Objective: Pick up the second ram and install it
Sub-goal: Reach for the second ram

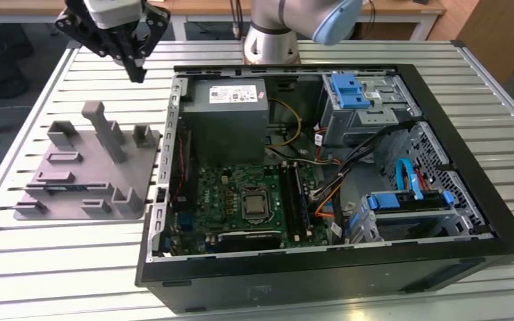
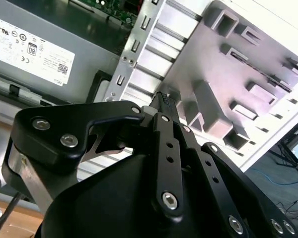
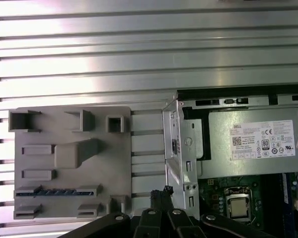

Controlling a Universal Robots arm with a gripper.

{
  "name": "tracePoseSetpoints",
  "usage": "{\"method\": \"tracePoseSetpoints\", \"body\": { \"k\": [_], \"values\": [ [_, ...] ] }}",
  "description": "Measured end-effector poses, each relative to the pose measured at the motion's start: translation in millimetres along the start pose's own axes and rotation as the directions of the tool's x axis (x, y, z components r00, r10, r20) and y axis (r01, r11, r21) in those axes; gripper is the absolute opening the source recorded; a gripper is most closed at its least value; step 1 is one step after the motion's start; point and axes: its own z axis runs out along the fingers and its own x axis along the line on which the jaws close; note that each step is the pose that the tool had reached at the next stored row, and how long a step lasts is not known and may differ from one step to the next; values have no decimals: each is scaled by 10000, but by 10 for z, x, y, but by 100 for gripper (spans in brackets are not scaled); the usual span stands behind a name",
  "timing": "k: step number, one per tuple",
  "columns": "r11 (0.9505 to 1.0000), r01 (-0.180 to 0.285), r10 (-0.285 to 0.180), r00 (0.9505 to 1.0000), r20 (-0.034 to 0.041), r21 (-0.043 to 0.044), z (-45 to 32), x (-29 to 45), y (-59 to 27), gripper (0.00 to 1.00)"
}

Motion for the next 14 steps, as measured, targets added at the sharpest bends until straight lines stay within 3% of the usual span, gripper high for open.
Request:
{"method": "tracePoseSetpoints", "body": {
  "k": [6,14],
  "values": [
    [10000,-1,1,10000,0,-1,-2,229,-17,10],
    [10000,0,0,10000,0,0,-3,441,-34,10]
  ]
}}
